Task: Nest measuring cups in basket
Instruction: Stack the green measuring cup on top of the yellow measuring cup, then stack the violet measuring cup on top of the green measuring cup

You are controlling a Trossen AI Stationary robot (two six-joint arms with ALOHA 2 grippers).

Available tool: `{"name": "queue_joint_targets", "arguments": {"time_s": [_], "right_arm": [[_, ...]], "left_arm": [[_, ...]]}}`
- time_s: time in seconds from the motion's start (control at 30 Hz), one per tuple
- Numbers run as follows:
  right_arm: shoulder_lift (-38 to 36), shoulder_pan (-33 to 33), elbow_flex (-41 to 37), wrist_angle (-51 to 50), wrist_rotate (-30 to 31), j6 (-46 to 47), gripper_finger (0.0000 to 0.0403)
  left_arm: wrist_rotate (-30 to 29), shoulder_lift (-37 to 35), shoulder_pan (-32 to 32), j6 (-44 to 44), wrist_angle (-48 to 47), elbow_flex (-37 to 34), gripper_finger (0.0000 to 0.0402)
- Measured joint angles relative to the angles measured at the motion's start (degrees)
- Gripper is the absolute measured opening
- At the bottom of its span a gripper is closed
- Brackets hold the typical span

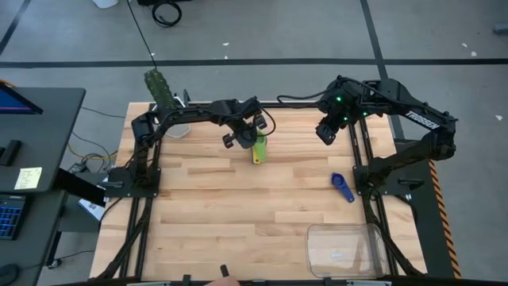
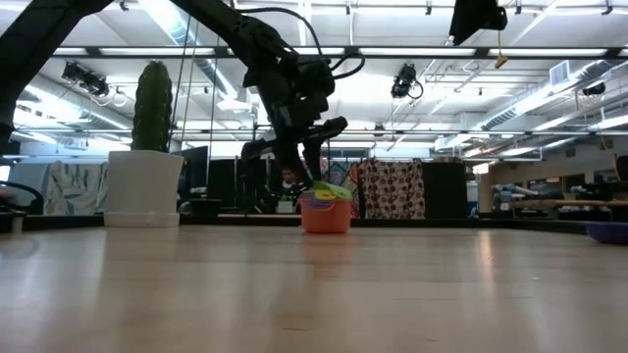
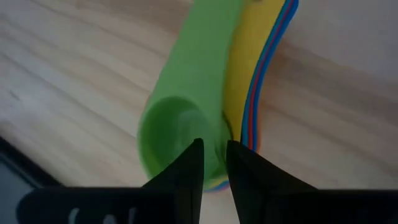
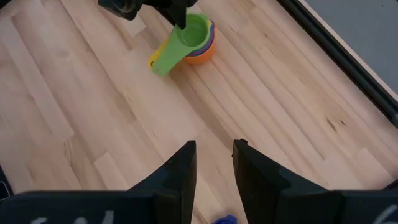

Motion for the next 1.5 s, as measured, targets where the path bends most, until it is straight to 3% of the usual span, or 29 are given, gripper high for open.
{"name": "queue_joint_targets", "arguments": {"time_s": [0.2,0.53,0.73,1.0,1.5], "right_arm": [[0.0,0.0,0.0,-1.2,0.0,-0.9,0.011],[0.0,0.0,0.0,-1.2,-0.9,-1.0,0.011],[0.0,0.0,0.0,-1.2,-1.6,-0.6,0.011],[0.0,0.0,0.0,-1.2,-1.6,-0.6,0.011],[0.0,0.0,0.0,-1.2,-1.6,-1.0,0.011]], "left_arm": [[-7.3,0.0,-0.1,0.0,-0.1,0.0,0.0075],[-7.0,0.0,-1.1,-1.0,-1.5,0.0,0.0055],[-9.5,0.0,-2.4,-6.8,-1.9,0.0,0.0053],[-12.0,0.0,-2.8,-4.6,-5.8,0.0,0.0052],[-13.6,-3.5,-2.5,-4.3,-3.7,0.0,0.0052]]}}
